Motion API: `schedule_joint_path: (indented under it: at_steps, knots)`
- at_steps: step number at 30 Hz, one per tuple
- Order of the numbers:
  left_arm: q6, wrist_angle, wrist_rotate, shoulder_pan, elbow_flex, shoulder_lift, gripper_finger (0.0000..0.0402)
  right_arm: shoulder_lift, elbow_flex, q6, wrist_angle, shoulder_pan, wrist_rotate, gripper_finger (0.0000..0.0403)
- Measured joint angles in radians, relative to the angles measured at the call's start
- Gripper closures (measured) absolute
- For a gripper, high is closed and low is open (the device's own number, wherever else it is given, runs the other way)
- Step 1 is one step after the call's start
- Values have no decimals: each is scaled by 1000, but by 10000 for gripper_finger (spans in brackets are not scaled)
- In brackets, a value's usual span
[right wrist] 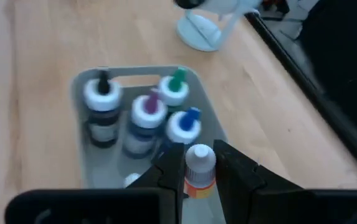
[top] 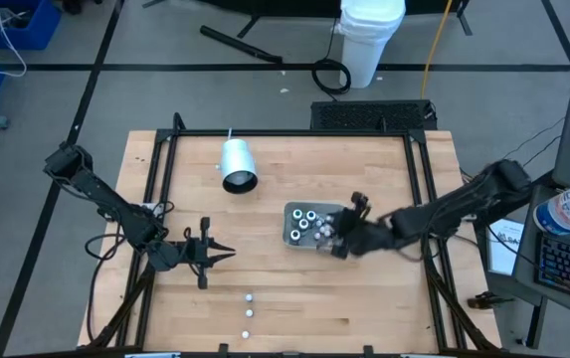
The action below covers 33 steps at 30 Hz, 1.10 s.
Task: Pick & Place food coloring
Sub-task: Put the right small orange food coloring bottle into the white bin
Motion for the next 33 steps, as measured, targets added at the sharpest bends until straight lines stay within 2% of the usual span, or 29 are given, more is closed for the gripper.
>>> schedule_joint_path:
  at_steps: [5,10,19,22,27,33]
  knots:
    - [36,-4,-1,0,0,0,360,-109,-192,-76,254,-124,-172,346]
    - [93,-4,-2,0,0,0,360,-127,-246,-143,340,-177,-265,346]
    - [246,23,-1,0,0,0,360,-71,-253,-146,371,-152,-271,346]
    - [251,24,-2,0,0,0,360,-25,-269,-116,419,-138,-248,346]
    - [228,26,-2,0,0,0,360,41,-272,-96,475,-133,-145,346]
    - [201,25,-1,0,0,0,360,86,-272,-101,488,-142,-126,346]
